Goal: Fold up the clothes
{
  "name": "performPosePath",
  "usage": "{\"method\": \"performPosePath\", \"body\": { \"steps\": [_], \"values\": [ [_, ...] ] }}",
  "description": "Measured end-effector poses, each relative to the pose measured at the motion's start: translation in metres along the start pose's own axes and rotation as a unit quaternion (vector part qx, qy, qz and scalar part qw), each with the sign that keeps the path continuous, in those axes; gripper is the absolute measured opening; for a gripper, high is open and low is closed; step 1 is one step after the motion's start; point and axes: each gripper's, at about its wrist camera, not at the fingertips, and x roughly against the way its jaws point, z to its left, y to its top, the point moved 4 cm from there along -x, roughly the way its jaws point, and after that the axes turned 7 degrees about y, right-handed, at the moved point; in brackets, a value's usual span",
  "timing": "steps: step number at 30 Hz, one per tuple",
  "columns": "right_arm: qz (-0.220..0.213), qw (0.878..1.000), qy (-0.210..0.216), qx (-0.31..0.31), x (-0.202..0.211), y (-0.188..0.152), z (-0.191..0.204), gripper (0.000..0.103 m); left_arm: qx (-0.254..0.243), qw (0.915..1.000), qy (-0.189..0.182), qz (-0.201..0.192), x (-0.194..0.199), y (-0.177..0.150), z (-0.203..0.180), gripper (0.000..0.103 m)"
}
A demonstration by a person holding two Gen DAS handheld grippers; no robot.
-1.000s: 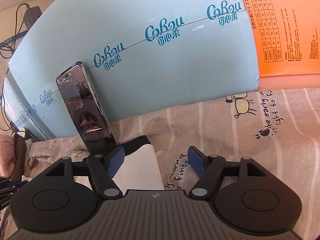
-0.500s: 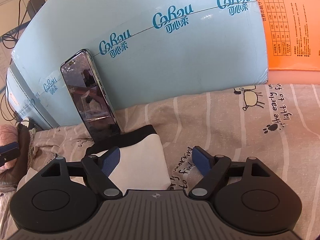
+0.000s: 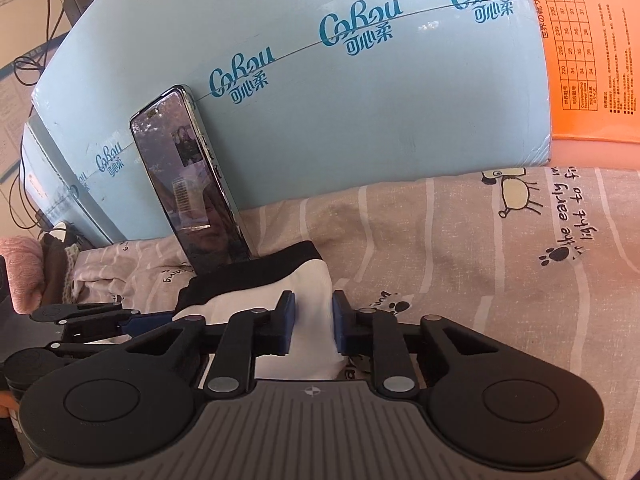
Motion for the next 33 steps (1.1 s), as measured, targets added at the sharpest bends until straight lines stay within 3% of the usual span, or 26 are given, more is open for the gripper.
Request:
{"method": "performPosePath", "body": {
  "steps": [5, 8, 10, 12, 15, 17, 22, 27, 33],
  "values": [
    [-0.008, 0.999, -0.032, 0.034, -0.01, 0.009, 0.006, 0.007, 0.023, 0.9997, 0.002, -0.008, -0.003, 0.003, 0.012, 0.013],
    [0.003, 0.997, -0.054, 0.057, -0.019, 0.009, 0.009, 0.007, 0.016, 0.9998, 0.005, -0.013, -0.001, 0.002, 0.013, 0.019],
    [0.01, 0.996, -0.067, 0.065, -0.022, 0.008, 0.009, 0.008, 0.01, 0.9997, 0.012, -0.02, 0.004, 0.005, 0.013, 0.029],
    [-0.003, 0.995, -0.078, 0.059, -0.013, 0.01, 0.009, 0.032, 0.008, 0.9994, 0.018, -0.03, 0.012, 0.007, 0.014, 0.058],
    [-0.036, 0.995, -0.073, 0.056, 0.01, 0.015, 0.01, 0.058, 0.002, 0.9988, 0.015, -0.046, 0.03, 0.01, 0.017, 0.085],
    [-0.045, 0.996, -0.065, 0.046, 0.023, 0.017, 0.008, 0.071, -0.023, 0.999, 0.003, -0.039, 0.041, 0.009, 0.014, 0.088],
    [-0.048, 0.996, -0.072, 0.024, 0.046, 0.01, 0.003, 0.073, -0.084, 0.9957, 0.007, -0.038, 0.095, -0.018, 0.027, 0.088],
    [-0.066, 0.996, -0.061, 0.008, 0.07, 0.007, 0.009, 0.076, -0.06, 0.9967, 0.04, -0.038, 0.153, -0.053, 0.06, 0.093],
    [-0.11, 0.993, -0.02, -0.025, 0.104, 0.009, 0.025, 0.078, -0.061, 0.9963, 0.059, -0.006, 0.171, -0.096, 0.064, 0.094]
  ]
}}
